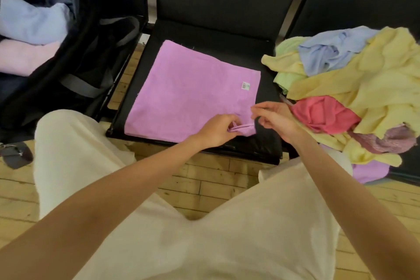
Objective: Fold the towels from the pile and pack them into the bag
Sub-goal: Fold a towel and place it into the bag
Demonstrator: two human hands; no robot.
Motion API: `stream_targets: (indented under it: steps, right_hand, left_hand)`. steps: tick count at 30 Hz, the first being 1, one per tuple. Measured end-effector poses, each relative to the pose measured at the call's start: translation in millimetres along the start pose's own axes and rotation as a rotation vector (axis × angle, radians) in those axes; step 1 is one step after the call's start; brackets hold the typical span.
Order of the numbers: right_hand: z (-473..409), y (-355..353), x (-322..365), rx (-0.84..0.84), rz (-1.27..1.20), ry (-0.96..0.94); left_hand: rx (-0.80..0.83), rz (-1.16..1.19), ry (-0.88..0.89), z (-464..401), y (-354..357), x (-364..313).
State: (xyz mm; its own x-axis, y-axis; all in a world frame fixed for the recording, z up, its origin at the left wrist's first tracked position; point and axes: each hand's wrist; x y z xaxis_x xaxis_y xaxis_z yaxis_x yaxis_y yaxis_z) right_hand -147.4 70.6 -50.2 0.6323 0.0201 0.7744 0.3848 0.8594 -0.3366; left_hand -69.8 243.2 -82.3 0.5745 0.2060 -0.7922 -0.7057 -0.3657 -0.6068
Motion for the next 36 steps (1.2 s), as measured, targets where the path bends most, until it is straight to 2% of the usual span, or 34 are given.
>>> stream_targets:
  steps: [4,6,8,13,18,21,23,26,28,30,32,36]
  right_hand:
    - [-74,5,15,-0.353,0.133,0.015]
    - [-112,4,23,-0.501,0.261,-0.012]
    - [-138,6,30,-0.581,0.402,-0.004]
    - [-162,16,38,-0.658,0.636,0.104]
    - [-161,16,34,-0.669,0.751,0.135]
    - [-151,9,27,-0.690,0.787,0.062]
    - [-147,1,22,-0.649,0.687,-0.029]
    - [-147,-1,27,-0.558,0.248,-0.094]
    - [-144,10,40,-0.483,-0.104,-0.016]
    - [-141,29,56,-0.405,-0.309,0.072]
    - [-143,53,72,-0.388,-0.397,0.054]
    - [-156,110,102,-0.382,-0.443,-0.097]
  left_hand:
    - [0.112,-0.057,0.026,-9,-5,7]
    - [0.111,-0.037,0.032,-11,-6,10]
    - [0.054,-0.002,0.042,-12,-6,12]
    - [0.025,0.108,0.013,-11,-11,16]
    - [0.149,0.361,-0.186,-13,-13,11]
    - [0.203,0.477,-0.238,-11,-14,-2]
    - [0.244,0.610,-0.265,-7,-13,-10]
    - [0.255,0.731,-0.316,-1,-13,-17]
    - [0.179,0.692,-0.376,3,-20,-16]
    - [0.074,0.645,-0.436,13,-33,-9]
    - [0.007,0.644,-0.487,27,-52,-1]
    - [-0.153,0.690,-0.625,63,-93,19]
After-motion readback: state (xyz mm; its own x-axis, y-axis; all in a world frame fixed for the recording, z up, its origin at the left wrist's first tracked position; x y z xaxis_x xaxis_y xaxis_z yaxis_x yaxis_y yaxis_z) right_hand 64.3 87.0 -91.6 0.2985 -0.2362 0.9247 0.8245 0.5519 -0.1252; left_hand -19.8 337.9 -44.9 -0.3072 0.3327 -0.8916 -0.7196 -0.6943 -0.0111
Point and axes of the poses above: each hand's wrist, its own z-axis away from the middle knuckle, its own y-axis out of the palm, x = y × z, and after that the axes turned 11 degrees about y, right-handed
